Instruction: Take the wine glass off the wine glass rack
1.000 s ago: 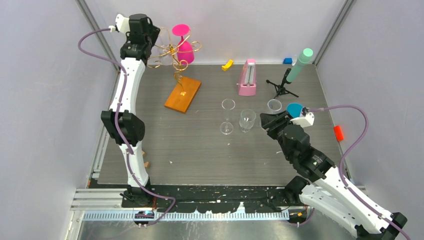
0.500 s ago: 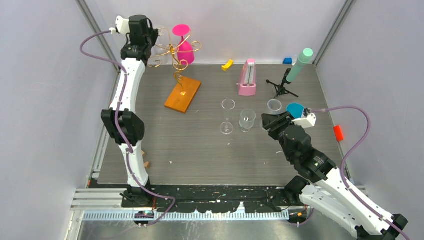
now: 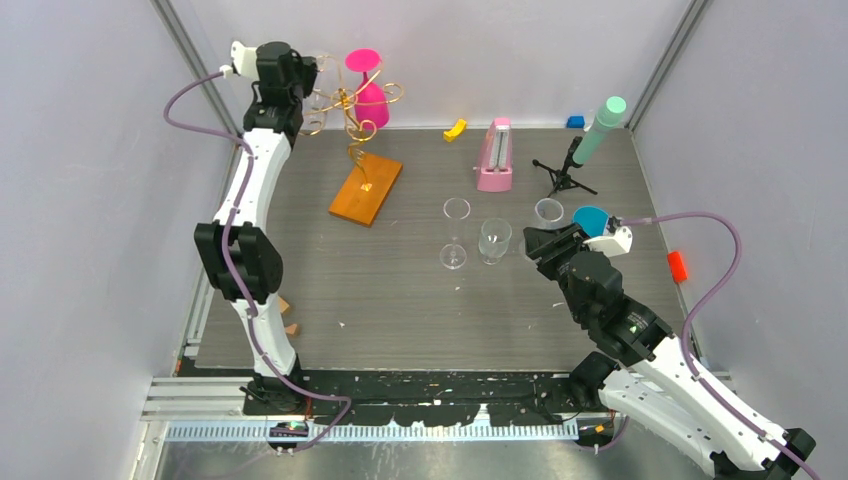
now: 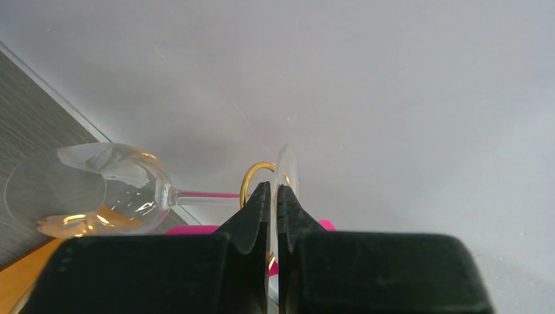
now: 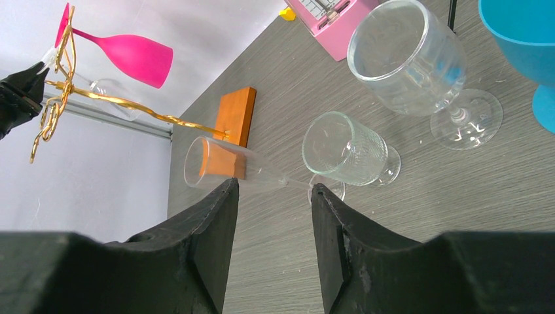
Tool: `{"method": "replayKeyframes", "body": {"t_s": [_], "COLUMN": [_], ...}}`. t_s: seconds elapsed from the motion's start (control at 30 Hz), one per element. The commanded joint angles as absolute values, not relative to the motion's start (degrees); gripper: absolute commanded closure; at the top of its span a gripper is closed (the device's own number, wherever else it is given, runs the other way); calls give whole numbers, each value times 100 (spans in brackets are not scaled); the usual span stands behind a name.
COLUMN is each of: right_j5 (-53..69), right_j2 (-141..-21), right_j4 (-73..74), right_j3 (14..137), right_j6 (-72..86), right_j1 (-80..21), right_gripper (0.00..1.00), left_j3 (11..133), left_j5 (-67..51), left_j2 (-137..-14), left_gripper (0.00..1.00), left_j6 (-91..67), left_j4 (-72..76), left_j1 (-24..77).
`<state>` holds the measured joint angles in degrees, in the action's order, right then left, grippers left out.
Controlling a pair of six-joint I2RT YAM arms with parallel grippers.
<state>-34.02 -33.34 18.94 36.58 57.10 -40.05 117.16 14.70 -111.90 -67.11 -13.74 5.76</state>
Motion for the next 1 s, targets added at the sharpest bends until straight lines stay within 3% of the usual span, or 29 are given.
{"method": "replayKeyframes", "body": {"t_s": [0.0, 0.7, 0.97], "right_j5": [-3688, -3716, -3722], "right_j2": [-3313, -3287, -3308], "right_j4": [1793, 1863, 1863], "right_j3": [3766, 3840, 3873], "right_j6": [5678, 5618, 5610], "right_j1": [-4027, -4032, -4030], "right_gripper": [50, 50, 50], "left_j3": [11598, 11928, 11388], "left_j5": [1255, -142, -391], "left_j2": [-10765, -11417, -11060], "left_gripper": [100, 100, 100], "left_j6": [-6725, -7531, -7699], "left_j4": [-198, 589, 911], "left_j1": [571, 533, 519]}}
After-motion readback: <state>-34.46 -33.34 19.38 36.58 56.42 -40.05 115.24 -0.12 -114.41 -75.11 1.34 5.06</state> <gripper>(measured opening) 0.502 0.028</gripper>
